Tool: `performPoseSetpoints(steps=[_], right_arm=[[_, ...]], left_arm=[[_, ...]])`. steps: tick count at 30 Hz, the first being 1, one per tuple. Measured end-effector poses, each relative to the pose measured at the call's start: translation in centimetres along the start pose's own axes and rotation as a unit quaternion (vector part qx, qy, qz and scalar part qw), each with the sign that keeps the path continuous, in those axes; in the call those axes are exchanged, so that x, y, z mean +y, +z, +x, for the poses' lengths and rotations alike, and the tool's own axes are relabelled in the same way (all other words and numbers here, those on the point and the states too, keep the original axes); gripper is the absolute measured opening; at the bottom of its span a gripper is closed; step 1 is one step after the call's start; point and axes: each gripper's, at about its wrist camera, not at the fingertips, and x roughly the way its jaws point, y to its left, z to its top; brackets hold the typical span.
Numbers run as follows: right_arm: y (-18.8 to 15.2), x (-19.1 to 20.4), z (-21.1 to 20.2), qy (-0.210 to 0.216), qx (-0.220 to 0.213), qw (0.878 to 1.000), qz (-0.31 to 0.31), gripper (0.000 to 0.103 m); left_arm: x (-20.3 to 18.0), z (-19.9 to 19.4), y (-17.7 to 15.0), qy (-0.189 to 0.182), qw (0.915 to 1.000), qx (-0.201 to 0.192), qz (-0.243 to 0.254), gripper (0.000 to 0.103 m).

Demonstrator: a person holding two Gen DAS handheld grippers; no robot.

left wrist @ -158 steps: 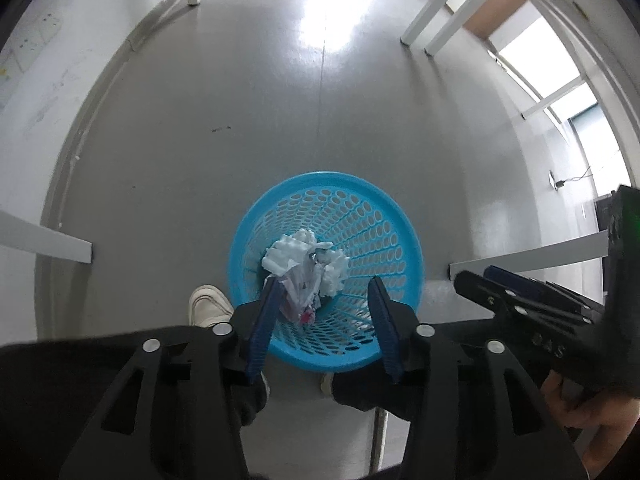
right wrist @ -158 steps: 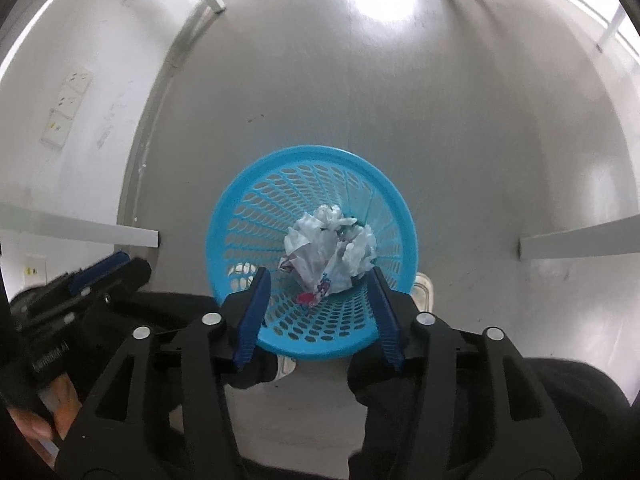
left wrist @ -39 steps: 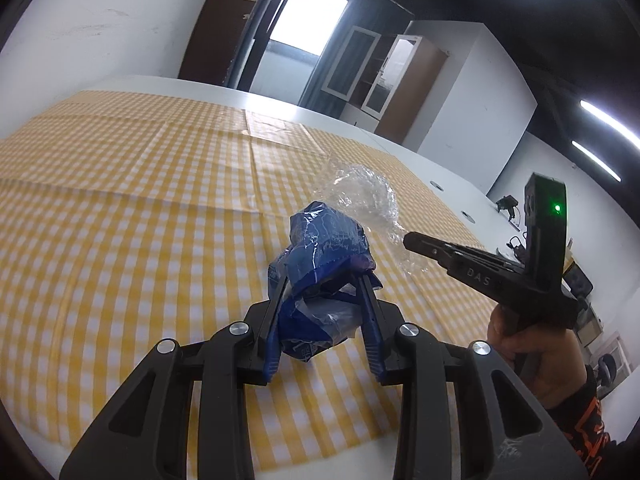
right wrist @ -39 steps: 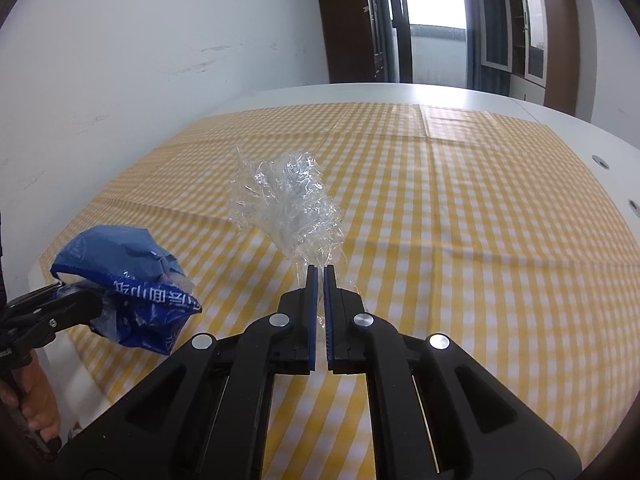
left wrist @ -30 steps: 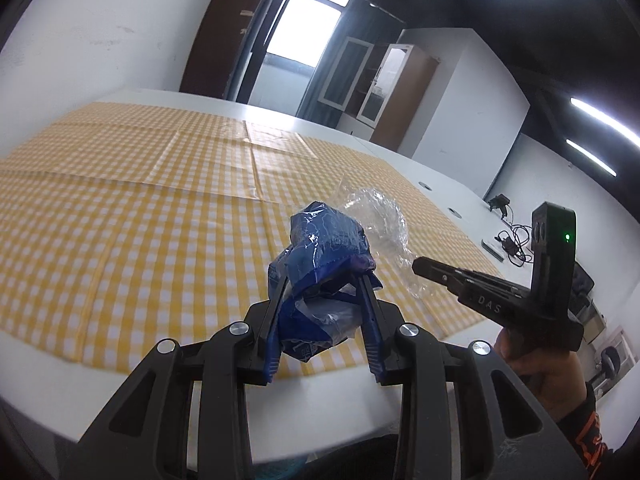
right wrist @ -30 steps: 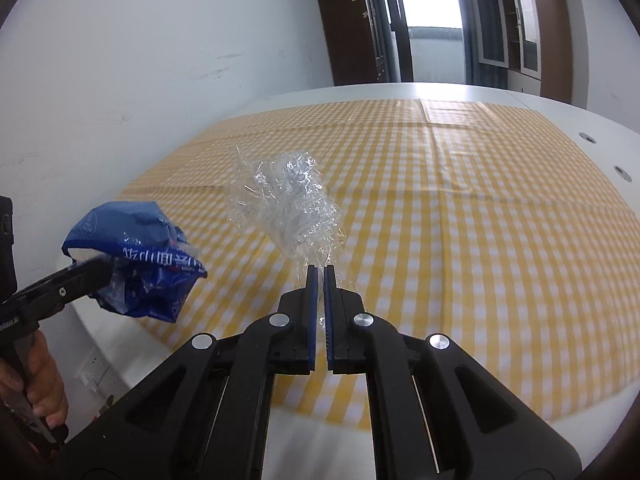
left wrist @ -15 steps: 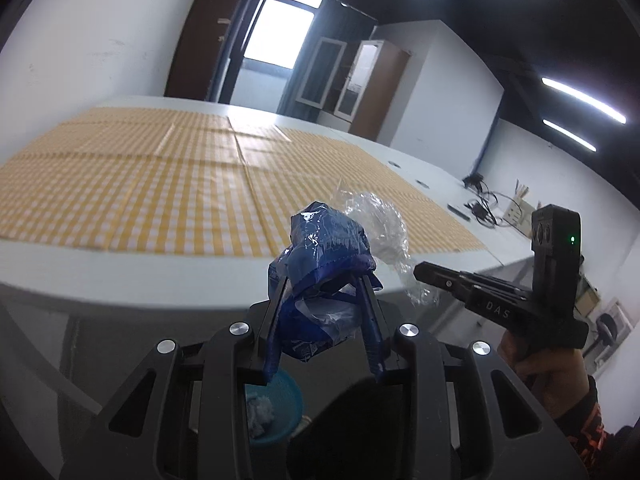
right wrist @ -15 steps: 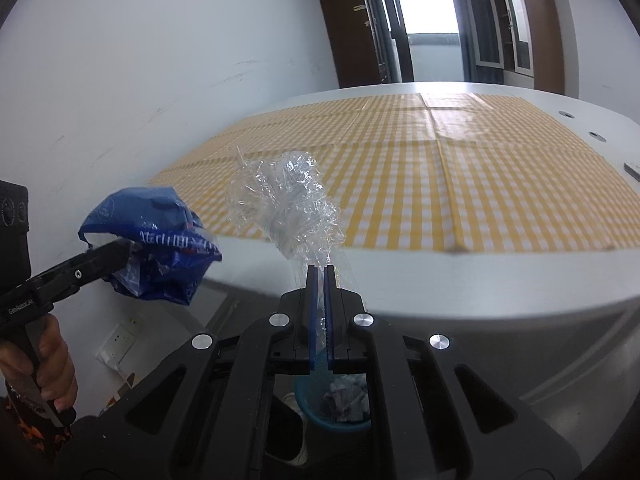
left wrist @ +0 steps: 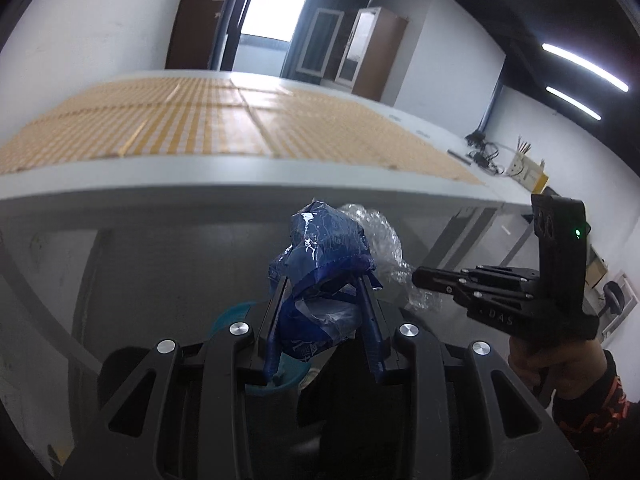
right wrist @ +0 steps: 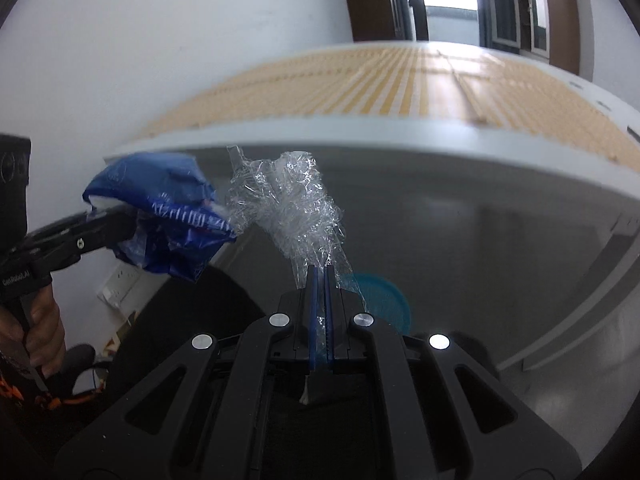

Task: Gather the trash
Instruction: 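Lift the blue bag and clear wrapper and carry both tools over the basket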

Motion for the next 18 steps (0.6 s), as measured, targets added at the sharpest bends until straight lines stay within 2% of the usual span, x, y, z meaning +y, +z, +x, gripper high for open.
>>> performPoseSetpoints(steps=[6,11,18], right_arm=[[-3.3,0.5,5.5,-0.02,0.064,0.998,0.012,0.003],[-4.3,-0.8,11.0,-0.036,0.113,0.992,0.033,0.003],[-5.1,-3.2,19.0,-0.05,0.182,0.98,0.068,0.003]], left_arm=[[2.8,5.4,-2.8,0.028,0.9975,0.059,-0.026,0.032],[5.2,10.2,-4.6,0.035,0.9931,0.102,-0.047,0.032],[7.8,17.6,-6.6,0.044,0.9866,0.151,-0.045,0.033]])
